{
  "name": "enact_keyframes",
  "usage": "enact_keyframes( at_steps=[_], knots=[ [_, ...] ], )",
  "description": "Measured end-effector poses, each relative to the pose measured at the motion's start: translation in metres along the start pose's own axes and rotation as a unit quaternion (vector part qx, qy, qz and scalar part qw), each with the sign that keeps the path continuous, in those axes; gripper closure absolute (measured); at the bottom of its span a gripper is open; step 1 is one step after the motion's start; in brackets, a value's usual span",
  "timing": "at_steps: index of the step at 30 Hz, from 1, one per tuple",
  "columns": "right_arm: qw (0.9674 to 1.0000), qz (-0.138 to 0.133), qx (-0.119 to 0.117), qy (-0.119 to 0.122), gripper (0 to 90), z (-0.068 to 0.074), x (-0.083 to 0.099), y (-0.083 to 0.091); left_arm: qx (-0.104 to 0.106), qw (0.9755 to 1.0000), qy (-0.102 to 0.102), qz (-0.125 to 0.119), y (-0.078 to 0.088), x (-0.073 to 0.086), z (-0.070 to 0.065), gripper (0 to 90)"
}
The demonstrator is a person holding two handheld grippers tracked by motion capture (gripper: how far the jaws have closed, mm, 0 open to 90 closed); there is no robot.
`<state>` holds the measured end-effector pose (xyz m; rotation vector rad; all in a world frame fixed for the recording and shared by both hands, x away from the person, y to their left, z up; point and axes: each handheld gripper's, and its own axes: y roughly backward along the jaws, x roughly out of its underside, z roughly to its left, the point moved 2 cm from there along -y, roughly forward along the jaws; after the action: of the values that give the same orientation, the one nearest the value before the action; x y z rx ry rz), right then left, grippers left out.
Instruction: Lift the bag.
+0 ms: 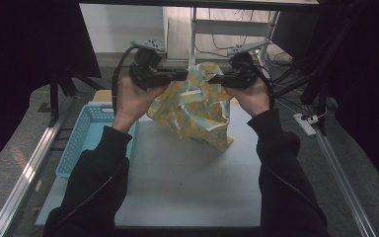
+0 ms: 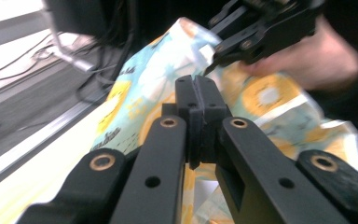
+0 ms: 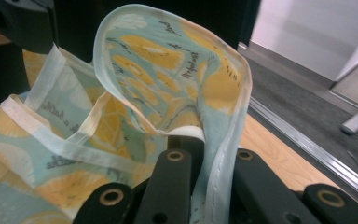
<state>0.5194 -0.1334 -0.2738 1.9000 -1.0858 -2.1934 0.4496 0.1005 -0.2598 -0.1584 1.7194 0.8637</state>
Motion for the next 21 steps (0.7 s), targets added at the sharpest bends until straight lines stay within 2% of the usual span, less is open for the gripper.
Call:
enact_keyframes(
  at_steps=[5,11,17,21],
  knots=[
    [0.9998,0.009,0.013,-0.006,90.0,-0.008,0.005,-0.013,-0.023,0.9995,-0.001,0.022,-0.018,0.006,0.01,90.0],
    [0.9995,0.018,0.015,-0.02,90.0,-0.015,0.011,-0.025,-0.029,0.9988,0.008,0.039,-0.036,0.014,0.021,90.0],
    [0.9992,0.025,0.011,-0.03,89.5,-0.019,0.017,-0.03,-0.027,0.9986,0.015,0.043,-0.044,0.017,0.027,90.0],
    [0.9992,0.026,0.005,-0.032,78.7,-0.018,0.018,-0.03,-0.031,0.9983,0.016,0.047,-0.048,0.018,0.029,90.0]
  ],
)
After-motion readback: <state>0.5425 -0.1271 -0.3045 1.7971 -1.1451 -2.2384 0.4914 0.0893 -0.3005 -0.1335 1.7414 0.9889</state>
